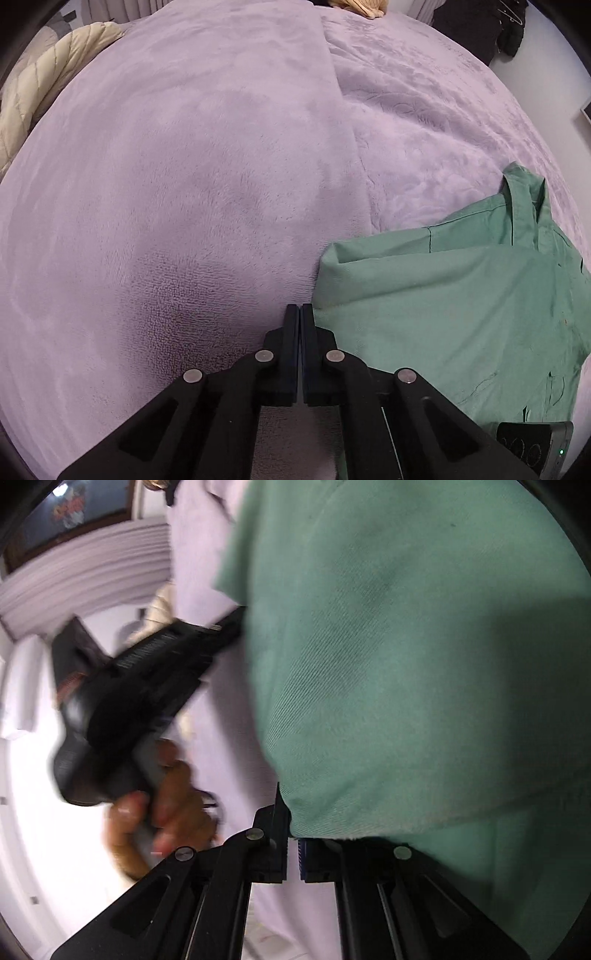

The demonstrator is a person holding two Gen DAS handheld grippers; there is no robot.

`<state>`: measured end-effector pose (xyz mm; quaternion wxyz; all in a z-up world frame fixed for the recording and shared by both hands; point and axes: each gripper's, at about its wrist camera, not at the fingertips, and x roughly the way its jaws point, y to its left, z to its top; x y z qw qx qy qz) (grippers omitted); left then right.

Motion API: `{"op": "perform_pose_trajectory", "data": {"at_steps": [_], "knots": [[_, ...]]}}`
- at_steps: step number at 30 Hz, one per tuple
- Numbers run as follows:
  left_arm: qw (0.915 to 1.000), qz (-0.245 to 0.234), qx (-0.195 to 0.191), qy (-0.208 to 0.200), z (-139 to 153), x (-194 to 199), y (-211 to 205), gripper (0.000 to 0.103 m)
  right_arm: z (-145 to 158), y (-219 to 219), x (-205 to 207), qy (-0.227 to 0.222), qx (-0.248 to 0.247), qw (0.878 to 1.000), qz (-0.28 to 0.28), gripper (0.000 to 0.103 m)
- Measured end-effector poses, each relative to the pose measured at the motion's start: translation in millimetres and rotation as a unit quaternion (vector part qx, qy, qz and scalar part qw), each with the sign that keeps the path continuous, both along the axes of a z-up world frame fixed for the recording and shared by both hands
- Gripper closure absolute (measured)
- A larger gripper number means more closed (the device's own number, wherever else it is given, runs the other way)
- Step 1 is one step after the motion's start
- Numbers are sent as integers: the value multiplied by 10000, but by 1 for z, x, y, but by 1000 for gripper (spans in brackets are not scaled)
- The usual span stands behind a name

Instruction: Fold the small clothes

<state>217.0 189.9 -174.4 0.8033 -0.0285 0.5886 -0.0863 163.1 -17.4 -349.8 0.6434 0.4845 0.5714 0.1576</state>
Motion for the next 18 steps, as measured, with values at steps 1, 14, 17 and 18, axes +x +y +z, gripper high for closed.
{"op": "perform_pose_trajectory", "data": {"at_steps": [1, 14, 17, 18], "knots": [[10000, 15, 33, -57, 4, -4, 0, 99, 4, -1, 1, 15, -11, 10000, 48, 97], [9996, -199, 40, -198, 41, -67, -33, 98, 91, -230, -40, 10, -2247, 9569, -1837, 45], [10000, -31, 57, -7, 23, -75, -44, 98, 84, -263, -36, 92, -1966, 9567, -2143, 68], [9997, -22, 255, 27, 16, -78, -45, 98, 89, -257, -26, 58, -2066, 9562, -2074, 97]]}}
